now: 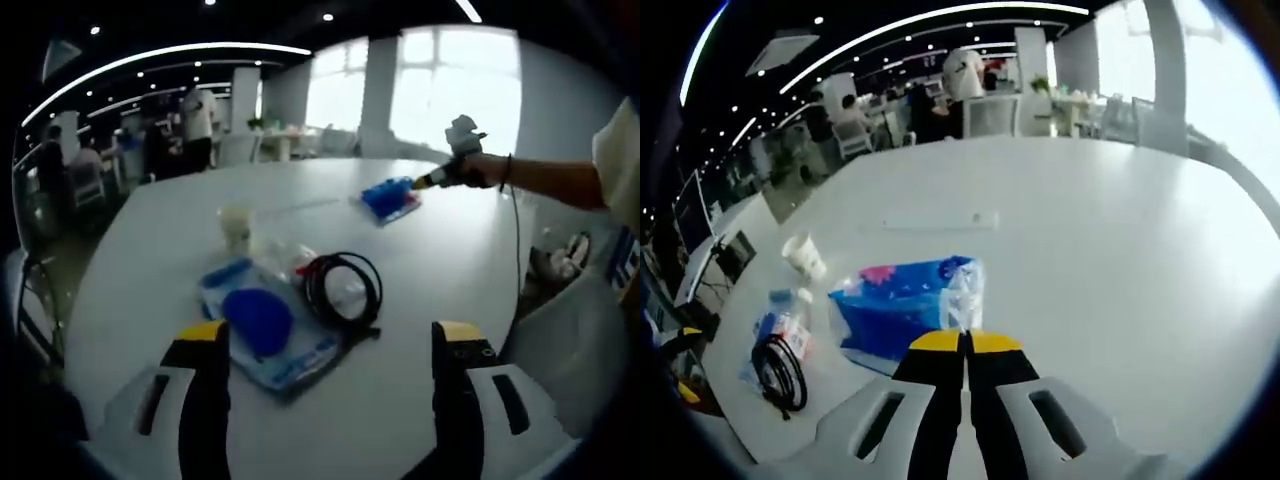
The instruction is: Arrange the tabletop items into an orderly group along one side of the table until the central work area is clear of visible clutter.
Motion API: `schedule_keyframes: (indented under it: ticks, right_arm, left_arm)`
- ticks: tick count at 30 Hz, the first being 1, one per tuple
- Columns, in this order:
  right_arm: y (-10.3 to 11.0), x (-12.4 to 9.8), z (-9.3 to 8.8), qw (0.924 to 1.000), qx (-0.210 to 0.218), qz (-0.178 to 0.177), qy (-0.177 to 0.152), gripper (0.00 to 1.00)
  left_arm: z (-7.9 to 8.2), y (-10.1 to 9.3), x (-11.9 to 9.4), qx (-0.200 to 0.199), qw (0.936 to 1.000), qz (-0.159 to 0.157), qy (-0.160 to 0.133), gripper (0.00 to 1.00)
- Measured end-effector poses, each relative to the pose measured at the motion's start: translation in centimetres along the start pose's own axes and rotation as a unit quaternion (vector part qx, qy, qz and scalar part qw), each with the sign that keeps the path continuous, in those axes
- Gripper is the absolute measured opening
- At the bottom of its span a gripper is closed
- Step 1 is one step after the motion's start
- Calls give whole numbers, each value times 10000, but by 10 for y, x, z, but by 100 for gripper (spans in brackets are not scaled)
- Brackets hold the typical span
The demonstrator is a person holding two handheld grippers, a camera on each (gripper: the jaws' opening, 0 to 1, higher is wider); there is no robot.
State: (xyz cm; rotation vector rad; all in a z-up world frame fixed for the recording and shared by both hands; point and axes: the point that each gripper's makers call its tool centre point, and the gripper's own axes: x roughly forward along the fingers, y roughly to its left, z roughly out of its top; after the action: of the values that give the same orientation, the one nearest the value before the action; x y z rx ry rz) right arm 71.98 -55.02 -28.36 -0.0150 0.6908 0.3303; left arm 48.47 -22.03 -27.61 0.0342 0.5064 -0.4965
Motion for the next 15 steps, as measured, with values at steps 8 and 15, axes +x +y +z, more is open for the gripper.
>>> schedule_keyframes:
  ticks: [8,15]
  right_arm:
    - [-17,6,12,9999,-82,-106,-47,1]
    - [-21,24,14,10000,-58,12,-35,1]
  left_arm:
    - [-4,4,2,18,9999,70,90,80]
    - [-9,9,2,92,9996,169,196,80]
